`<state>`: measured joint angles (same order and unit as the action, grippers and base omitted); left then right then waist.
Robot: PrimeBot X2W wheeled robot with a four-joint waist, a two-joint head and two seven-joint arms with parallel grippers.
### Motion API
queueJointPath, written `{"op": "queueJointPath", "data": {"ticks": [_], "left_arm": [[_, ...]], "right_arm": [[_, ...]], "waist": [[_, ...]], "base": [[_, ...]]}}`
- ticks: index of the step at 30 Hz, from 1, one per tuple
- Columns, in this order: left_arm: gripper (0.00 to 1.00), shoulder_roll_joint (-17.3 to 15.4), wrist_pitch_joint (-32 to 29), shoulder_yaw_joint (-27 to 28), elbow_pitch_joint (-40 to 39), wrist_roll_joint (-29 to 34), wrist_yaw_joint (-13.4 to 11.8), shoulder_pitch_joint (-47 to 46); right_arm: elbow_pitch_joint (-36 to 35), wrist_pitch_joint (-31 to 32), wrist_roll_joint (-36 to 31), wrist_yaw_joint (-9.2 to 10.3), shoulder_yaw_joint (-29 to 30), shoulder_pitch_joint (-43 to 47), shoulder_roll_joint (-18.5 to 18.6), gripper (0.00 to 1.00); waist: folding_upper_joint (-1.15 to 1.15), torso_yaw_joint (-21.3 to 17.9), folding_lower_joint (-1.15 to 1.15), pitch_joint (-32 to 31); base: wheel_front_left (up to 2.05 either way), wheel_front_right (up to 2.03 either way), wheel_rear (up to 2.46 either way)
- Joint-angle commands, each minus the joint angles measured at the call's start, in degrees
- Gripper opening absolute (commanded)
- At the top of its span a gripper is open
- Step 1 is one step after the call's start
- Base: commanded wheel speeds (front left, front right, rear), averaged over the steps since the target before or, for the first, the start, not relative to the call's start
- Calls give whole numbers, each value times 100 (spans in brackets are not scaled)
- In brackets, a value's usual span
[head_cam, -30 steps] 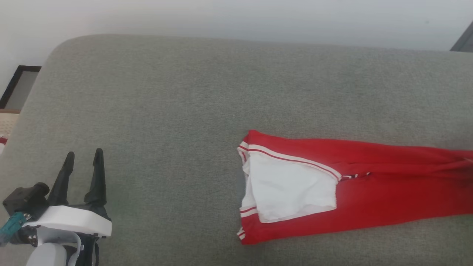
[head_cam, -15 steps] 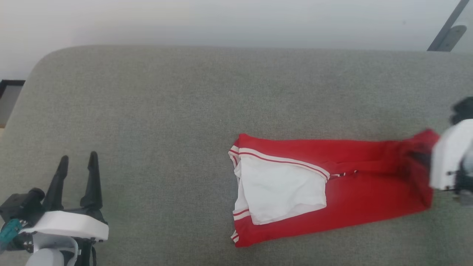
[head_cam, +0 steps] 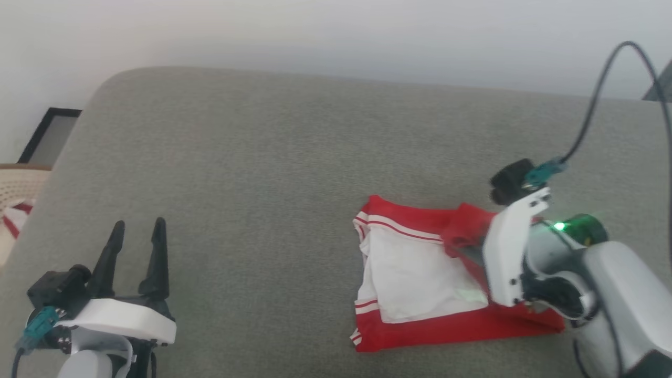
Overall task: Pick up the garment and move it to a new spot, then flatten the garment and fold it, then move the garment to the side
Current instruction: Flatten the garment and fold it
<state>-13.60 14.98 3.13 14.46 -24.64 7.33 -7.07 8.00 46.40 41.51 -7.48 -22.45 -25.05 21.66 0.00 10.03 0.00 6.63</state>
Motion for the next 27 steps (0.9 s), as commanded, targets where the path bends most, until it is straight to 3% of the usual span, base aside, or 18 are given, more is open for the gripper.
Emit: {"op": "queueJointPath", "data": {"ticks": [1, 11, 12, 13, 14, 20, 27], "left_arm": [[100, 1, 25, -44, 6, -26, 11, -79], [100, 33, 25, -191, 102, -119, 11, -246], [100, 50, 25, -174, 108, -131, 11, -253], [100, 59, 25, -168, 114, -135, 11, -254], [100, 60, 25, -163, 120, -139, 11, -251], [100, 25, 25, -29, 101, -176, 11, -111], [100, -45, 24, 107, 10, -109, 12, 77]], "right_arm": [[111, -108, -54, -2, -116, -107, -86, 0], [1227, -697, -465, -2, -1007, -640, -498, 0], [1312, -756, -455, -2, -1091, -678, -533, 15], [1390, -818, -413, -2, -1137, -717, -568, 37], [1439, -860, -382, -2, -1188, -751, -590, 100], [1325, -1061, -48, -2, -1410, -889, -456, 100], [827, -1453, 133, -2, -1172, -760, -75, 100]], "waist": [[0, 129, 0, -17], [0, 449, 0, -7], [0, 460, 0, -9], [0, 466, 0, -13], [0, 466, 0, -20], [0, 310, 0, -102], [0, -35, 0, -236]], "base": [[0, 0, 0], [0, 0, 0], [0, 0, 0], [0, 0, 0], [0, 0, 0], [0, 0, 0], [0, 0, 0]]}}
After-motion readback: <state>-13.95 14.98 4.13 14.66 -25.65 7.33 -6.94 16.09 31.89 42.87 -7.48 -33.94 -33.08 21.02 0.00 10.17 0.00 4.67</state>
